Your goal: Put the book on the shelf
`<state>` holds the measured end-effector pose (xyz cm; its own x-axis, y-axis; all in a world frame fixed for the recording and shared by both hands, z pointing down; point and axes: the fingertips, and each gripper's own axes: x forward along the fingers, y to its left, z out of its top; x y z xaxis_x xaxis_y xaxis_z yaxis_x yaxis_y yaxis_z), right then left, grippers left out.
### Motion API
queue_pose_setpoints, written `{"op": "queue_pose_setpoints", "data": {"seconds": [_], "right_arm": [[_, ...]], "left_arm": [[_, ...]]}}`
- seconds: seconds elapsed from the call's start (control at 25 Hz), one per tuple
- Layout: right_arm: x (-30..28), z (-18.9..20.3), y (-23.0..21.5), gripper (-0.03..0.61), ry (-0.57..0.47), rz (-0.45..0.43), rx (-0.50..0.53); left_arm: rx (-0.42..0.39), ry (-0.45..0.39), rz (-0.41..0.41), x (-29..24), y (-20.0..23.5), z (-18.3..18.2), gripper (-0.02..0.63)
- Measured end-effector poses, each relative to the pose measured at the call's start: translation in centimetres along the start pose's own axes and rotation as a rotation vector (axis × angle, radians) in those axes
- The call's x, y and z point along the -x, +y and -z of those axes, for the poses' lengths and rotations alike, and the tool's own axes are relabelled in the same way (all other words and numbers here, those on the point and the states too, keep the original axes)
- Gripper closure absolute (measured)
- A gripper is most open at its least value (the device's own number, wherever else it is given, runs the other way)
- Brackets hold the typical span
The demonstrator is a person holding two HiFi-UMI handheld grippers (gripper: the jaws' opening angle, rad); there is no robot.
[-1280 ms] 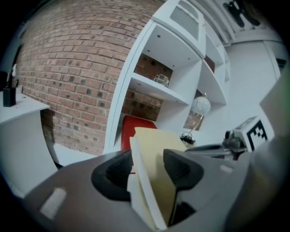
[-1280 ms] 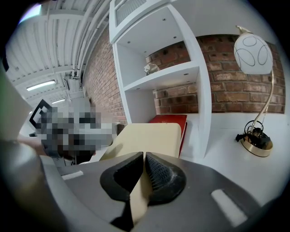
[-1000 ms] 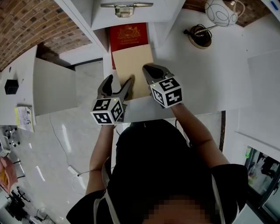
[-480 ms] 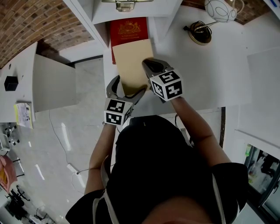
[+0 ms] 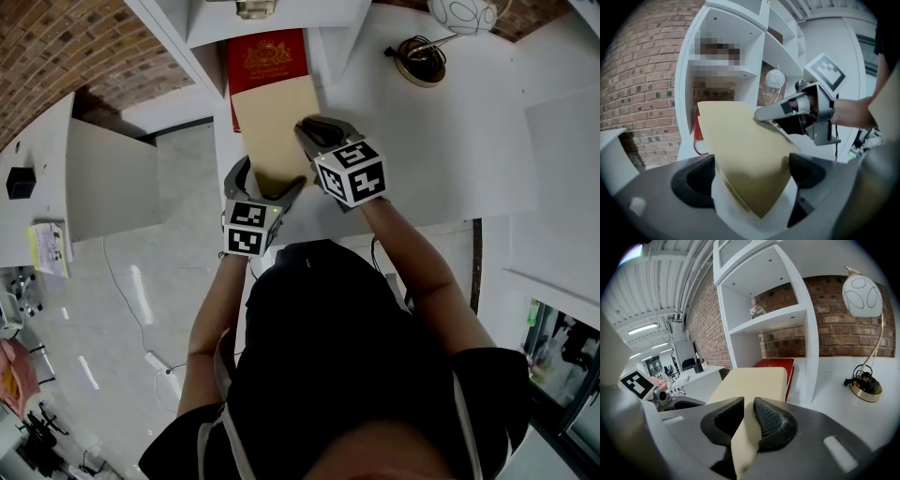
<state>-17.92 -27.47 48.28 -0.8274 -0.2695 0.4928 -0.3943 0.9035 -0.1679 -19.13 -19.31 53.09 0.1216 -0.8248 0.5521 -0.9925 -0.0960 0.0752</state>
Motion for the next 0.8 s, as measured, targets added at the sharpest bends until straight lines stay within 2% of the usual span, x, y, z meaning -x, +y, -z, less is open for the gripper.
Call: {"op": "queue_pose_setpoints", "data": {"seconds": [0.28,0.44,0.52,0.68,0.8], "right_arm": [[2.5,0.7,-0.9,0.486,-0.059,0.043,-0.022],[4.2,2.8,-1.1,0.414,-0.043,0.032,-0.032],[4.8,4.1,-0.9,0.386,-0.018,0.019,-0.03],[5.3,6.3,-0.2,0.319,0.026,-0.02,-0.05],[5.4,7.2,0.4,0.294,0.046,-0.047,-0.068]], "left_arm": [[0.021,0.008,0.009,-0.3,0.0,0.2,0.115],[0.051,0.002,0.013,-0.1,0.1,0.2,0.124],[0.064,-0.015,0.002,0.2,0.3,-0.2,0.147],[0.102,-0.044,-0.033,0.7,1.3,-0.9,0.237],[0.106,-0.045,-0.039,0.8,1.6,-1.1,0.25]]}}
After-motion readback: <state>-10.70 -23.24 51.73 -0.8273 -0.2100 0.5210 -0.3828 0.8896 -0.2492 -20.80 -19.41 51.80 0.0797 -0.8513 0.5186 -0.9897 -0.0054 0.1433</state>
